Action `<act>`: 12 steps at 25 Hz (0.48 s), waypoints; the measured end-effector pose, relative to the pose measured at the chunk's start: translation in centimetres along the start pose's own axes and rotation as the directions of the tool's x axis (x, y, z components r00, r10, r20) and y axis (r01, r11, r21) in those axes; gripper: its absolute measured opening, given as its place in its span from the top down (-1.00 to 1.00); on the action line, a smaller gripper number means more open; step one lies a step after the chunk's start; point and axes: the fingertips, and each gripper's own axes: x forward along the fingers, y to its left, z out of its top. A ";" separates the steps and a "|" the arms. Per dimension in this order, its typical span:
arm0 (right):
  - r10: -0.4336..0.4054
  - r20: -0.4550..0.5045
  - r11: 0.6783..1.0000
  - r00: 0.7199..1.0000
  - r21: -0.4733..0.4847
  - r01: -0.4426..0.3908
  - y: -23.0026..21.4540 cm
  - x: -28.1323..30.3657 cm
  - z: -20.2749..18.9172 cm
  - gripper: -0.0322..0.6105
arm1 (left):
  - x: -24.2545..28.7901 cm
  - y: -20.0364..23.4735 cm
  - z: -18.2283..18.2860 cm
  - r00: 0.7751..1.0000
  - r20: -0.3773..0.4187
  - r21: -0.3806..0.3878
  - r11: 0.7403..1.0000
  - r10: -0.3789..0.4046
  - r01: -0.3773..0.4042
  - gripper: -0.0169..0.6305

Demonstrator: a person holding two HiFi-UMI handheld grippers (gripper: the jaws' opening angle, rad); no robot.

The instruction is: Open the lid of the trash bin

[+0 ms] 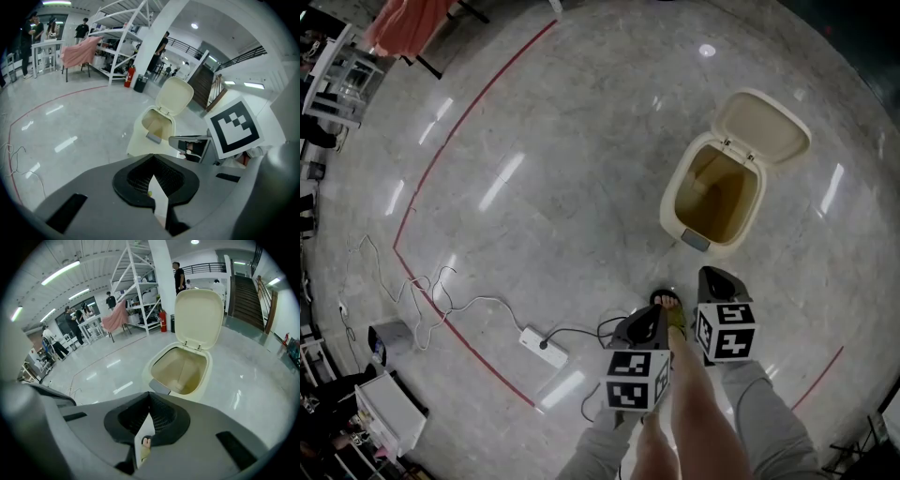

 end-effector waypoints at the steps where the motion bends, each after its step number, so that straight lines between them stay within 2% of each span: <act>1: 0.002 0.006 1.000 1.000 0.003 -0.002 0.1 -0.6 -0.1 0.91 | -0.1 -0.1 0.0 1.000 0.002 0.000 1.000 -0.001 0.001 0.93; 12: 0.025 0.076 0.998 0.997 0.051 -0.029 1.1 -5.6 -0.3 0.92 | -1.2 -1.0 0.8 1.000 0.028 0.008 1.000 0.000 -0.001 0.93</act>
